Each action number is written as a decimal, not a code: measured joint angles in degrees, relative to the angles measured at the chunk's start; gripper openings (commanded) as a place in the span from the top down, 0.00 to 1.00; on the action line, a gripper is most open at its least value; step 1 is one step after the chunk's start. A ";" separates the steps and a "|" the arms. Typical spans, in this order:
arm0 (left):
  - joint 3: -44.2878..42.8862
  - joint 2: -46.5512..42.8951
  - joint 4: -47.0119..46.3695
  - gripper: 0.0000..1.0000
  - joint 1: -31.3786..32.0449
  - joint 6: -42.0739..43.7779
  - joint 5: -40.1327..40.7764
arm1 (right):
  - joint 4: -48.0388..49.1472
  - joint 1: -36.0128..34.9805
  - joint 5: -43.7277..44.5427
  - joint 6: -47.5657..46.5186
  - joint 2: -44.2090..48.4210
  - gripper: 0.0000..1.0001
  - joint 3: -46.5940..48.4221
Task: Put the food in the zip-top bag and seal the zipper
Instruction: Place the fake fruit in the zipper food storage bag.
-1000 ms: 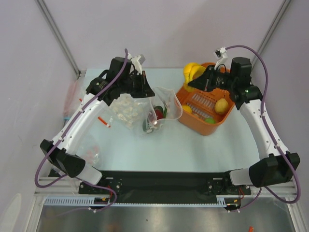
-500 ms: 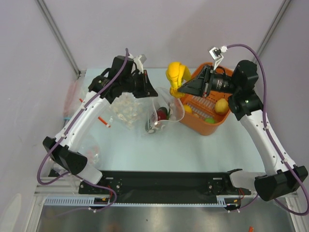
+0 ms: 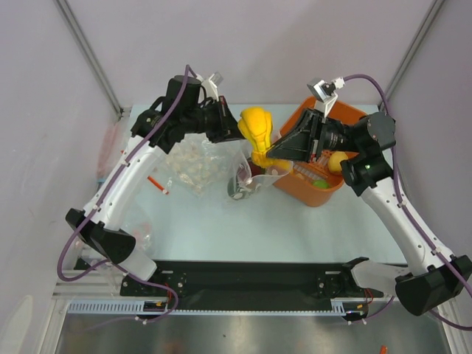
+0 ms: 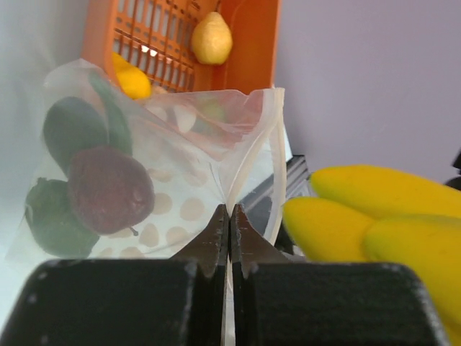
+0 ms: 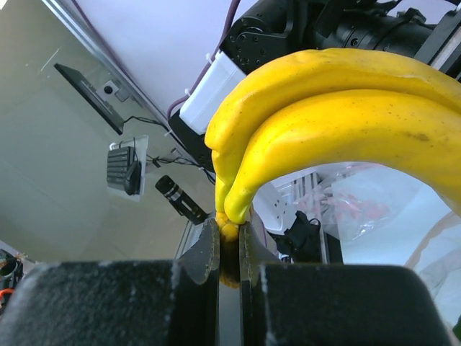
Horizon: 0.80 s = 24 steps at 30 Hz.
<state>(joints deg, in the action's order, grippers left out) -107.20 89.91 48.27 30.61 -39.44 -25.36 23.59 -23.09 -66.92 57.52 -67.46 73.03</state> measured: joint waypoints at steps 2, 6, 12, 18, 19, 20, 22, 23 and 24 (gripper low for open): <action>-0.11 0.00 -0.50 1.00 -0.04 -1.36 -1.09 | 2.21 -0.11 0.00 1.60 0.17 1.00 -1.09; -0.17 0.00 -1.66 1.00 -0.26 -4.31 -3.19 | 6.19 -0.11 0.04 4.37 0.79 1.00 -3.21; -0.63 -0.02 -4.59 1.00 -0.81 -8.26 -5.40 | 11.23 -0.20 0.66 7.41 3.04 1.00 -7.23; -2.01 -0.13 -5.66 1.00 -1.18 -9.64 -6.45 | 14.47 -0.15 1.70 8.59 5.09 1.00 -10.56; -2.12 -0.22 -5.79 1.00 -1.25 -9.75 -6.56 | 14.97 -0.09 1.84 8.74 5.18 1.00 -10.95; -2.12 -0.33 -5.81 1.00 -1.27 -9.88 -6.60 | 15.45 0.02 2.01 8.87 5.29 1.00 -11.43; -2.12 -0.46 -5.79 1.00 -1.31 -10.10 -6.84 | 16.33 0.48 2.14 9.25 5.44 1.00 -12.44; -2.12 -0.52 -5.79 1.00 -1.33 -10.12 -6.88 | 17.11 0.87 2.19 9.68 5.57 1.00 -13.16; -2.12 -0.55 -5.77 1.00 -1.36 -10.12 -6.93 | 17.97 1.44 2.23 10.14 5.62 1.00 -13.84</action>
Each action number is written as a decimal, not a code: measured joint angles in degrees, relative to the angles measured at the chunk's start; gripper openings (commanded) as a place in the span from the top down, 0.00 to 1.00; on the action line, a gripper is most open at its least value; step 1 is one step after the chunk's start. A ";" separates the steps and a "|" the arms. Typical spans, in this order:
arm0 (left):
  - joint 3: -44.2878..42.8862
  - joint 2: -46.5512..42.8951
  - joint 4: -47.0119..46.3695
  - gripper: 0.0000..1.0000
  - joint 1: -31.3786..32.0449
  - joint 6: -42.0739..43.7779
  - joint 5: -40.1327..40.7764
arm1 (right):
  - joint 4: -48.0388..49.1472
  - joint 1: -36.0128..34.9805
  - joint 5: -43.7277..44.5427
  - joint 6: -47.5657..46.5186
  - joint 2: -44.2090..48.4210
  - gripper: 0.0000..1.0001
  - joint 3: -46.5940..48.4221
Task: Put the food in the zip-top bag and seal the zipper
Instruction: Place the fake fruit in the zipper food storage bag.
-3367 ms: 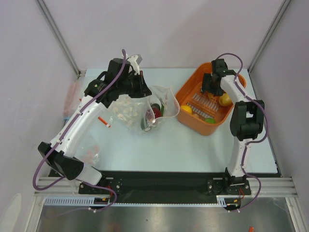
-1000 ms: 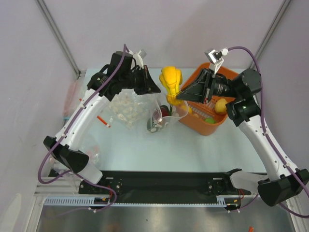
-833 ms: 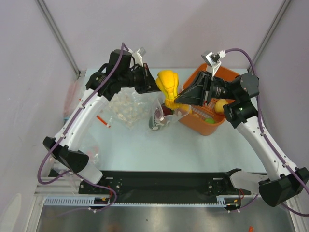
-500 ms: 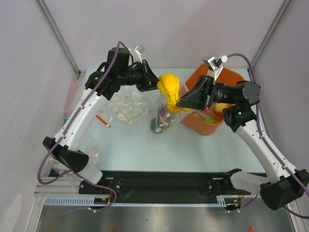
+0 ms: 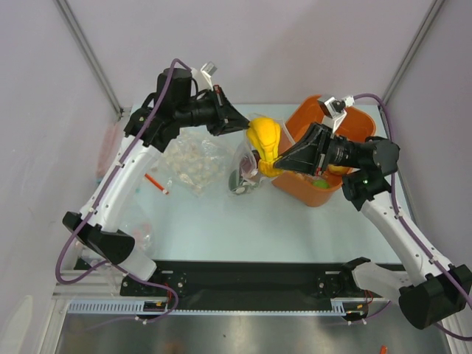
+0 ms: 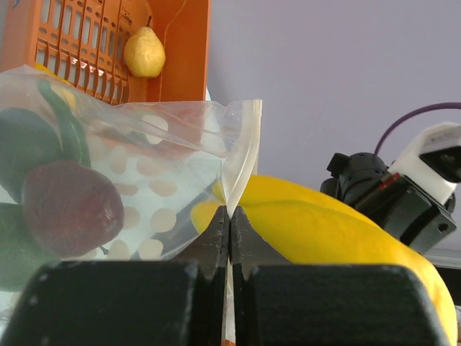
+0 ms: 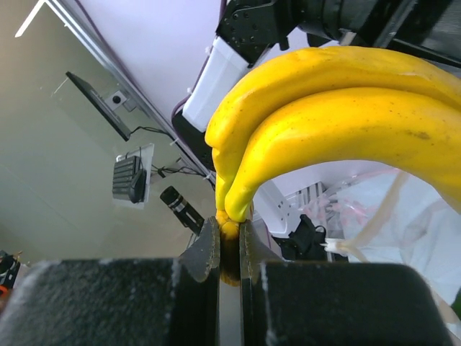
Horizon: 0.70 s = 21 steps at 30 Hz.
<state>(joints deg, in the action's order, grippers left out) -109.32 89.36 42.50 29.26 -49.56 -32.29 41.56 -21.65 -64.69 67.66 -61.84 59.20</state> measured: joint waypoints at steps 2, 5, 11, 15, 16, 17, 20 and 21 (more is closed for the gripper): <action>0.00 -0.09 0.00 1.00 -0.04 -0.02 -0.26 | 2.03 0.92 0.07 1.27 -0.09 1.00 -1.03; 0.00 -0.20 0.00 1.00 -0.11 -0.04 -0.92 | 7.21 2.08 0.24 4.35 -1.07 1.00 -2.27; 0.00 -0.35 -0.07 1.00 -0.24 -0.48 -1.33 | 19.78 3.04 0.42 12.09 -5.92 1.00 -5.05; 0.00 -0.63 -0.04 1.00 -0.63 -0.55 -1.33 | 25.75 3.21 0.76 15.78 -8.96 1.00 -6.40; 0.00 -0.76 -0.04 1.00 -0.63 -0.55 -1.33 | 26.84 3.26 0.87 16.46 -9.49 1.00 -6.86; 0.00 -0.87 0.00 1.00 -0.63 -0.55 -1.36 | 27.78 3.34 1.05 16.90 -9.84 1.00 -7.34; -0.02 -1.29 -0.11 1.00 -0.63 -0.57 -1.55 | 29.75 3.48 1.42 17.92 -10.38 1.00 -8.79; -0.04 -1.42 -0.15 1.00 -0.63 -0.57 -1.62 | 30.18 3.54 1.49 18.01 -10.51 1.00 -9.18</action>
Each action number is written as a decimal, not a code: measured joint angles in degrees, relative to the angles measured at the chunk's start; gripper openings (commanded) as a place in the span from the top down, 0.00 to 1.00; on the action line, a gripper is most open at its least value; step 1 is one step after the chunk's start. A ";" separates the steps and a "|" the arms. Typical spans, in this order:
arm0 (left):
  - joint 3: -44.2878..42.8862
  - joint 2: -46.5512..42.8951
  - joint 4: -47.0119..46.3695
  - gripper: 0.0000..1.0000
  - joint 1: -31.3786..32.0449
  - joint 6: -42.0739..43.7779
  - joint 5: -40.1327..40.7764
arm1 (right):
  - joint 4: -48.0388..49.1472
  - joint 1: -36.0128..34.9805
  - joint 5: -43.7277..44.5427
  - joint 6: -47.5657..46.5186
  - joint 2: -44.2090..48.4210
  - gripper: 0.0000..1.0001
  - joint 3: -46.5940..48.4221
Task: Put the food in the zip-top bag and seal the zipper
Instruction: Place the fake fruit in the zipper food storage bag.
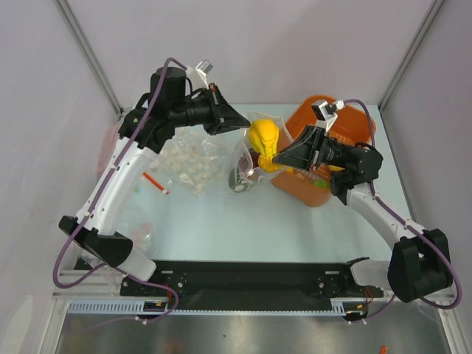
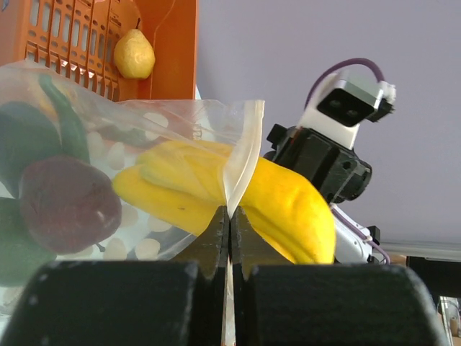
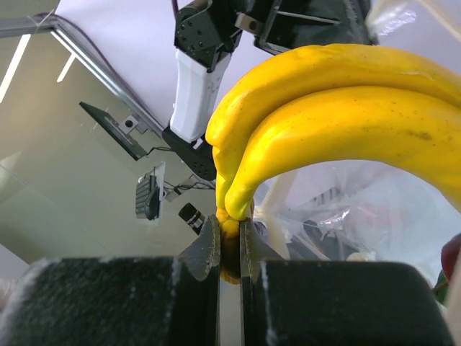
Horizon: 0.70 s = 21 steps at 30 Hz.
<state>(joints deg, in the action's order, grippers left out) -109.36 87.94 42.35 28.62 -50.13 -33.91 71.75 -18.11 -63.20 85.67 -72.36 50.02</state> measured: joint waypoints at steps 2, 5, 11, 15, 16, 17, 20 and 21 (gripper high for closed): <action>-0.02 -0.09 -0.13 1.00 0.00 0.00 -0.07 | 0.68 0.26 0.28 0.33 -0.39 1.00 -0.94; -0.02 -0.22 -0.26 1.00 0.00 0.00 -0.46 | 0.83 0.66 0.79 0.68 -1.33 1.00 -2.01; 0.00 -0.24 -0.52 1.00 0.00 -0.35 -0.87 | -3.56 0.87 1.25 -2.51 -1.99 1.00 -2.36; 0.00 -0.24 -0.85 1.00 0.00 -0.46 -0.87 | -9.77 0.87 1.22 -7.52 -1.84 0.83 -2.32; 0.00 -0.24 -0.87 1.00 0.00 -0.46 -0.87 | -12.28 0.85 1.22 -9.05 -1.64 0.69 -2.23; 0.00 -0.24 -0.92 1.00 0.00 -0.46 -0.87 | -15.17 0.83 1.22 -10.88 -1.31 0.61 -2.08; 0.50 -0.37 -1.31 1.00 0.00 -0.46 -0.92 | -25.24 0.59 1.31 -17.62 0.15 0.43 -0.81; 1.05 -0.55 -1.38 1.00 0.00 -0.46 -0.92 | -28.41 0.55 1.38 -19.87 0.66 0.40 -0.20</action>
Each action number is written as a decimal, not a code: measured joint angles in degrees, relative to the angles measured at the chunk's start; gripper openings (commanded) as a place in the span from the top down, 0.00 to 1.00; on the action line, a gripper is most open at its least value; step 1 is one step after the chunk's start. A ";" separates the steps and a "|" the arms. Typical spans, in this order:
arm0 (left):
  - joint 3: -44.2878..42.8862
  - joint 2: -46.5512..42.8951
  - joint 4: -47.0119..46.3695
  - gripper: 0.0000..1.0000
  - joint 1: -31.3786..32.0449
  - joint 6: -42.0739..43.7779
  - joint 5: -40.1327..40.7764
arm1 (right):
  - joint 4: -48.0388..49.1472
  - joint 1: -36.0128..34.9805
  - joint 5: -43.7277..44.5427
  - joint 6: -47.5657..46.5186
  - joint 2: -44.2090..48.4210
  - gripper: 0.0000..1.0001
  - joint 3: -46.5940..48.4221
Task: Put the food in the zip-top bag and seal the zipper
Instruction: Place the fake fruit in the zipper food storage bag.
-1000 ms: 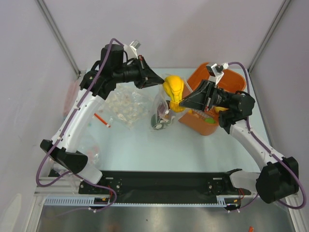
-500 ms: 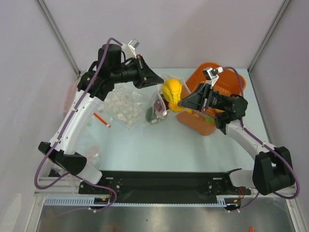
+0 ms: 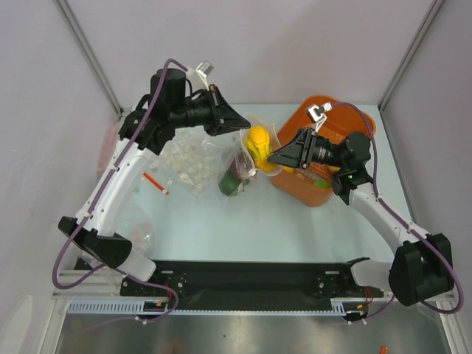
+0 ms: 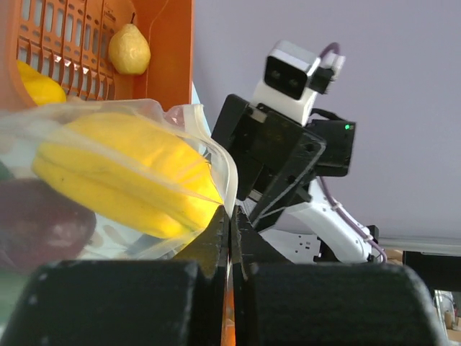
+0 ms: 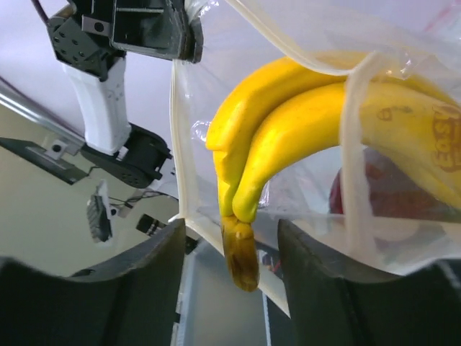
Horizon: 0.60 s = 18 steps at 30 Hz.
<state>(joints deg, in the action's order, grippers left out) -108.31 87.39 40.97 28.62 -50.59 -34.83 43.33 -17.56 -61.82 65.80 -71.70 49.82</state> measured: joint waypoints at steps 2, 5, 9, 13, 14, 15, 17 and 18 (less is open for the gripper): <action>0.81 -0.15 0.00 1.00 0.00 0.02 -0.04 | -8.02 -0.11 0.26 -5.01 1.27 0.36 2.23; 1.57 -0.15 0.11 1.00 0.00 0.07 -0.04 | -17.00 -0.22 0.98 -10.78 2.62 0.34 5.73; 1.66 -0.15 0.24 1.00 0.00 0.55 0.00 | -27.98 -0.35 1.46 -17.14 2.73 0.16 10.95; 1.66 -0.15 0.66 1.00 0.00 1.25 0.11 | -44.22 -0.63 3.61 -26.45 1.51 0.15 19.08; 1.66 -0.15 0.81 1.00 0.00 1.55 0.13 | -48.57 -0.81 4.52 -29.20 0.85 0.17 21.62; 1.66 -0.15 0.98 1.00 0.00 1.64 0.15 | -52.61 -0.96 5.62 -31.76 0.15 0.18 24.00; 1.68 -0.15 1.44 1.00 0.00 1.88 0.20 | -58.55 -1.03 7.43 -35.43 -0.85 0.22 27.26; 1.68 -0.15 1.64 1.00 0.00 2.12 0.22 | -61.26 -1.05 8.17 -37.20 -1.22 0.23 28.55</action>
<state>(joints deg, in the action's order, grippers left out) -106.63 87.24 42.61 28.62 -48.47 -34.61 -17.93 -18.61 -53.65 28.60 -72.93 78.37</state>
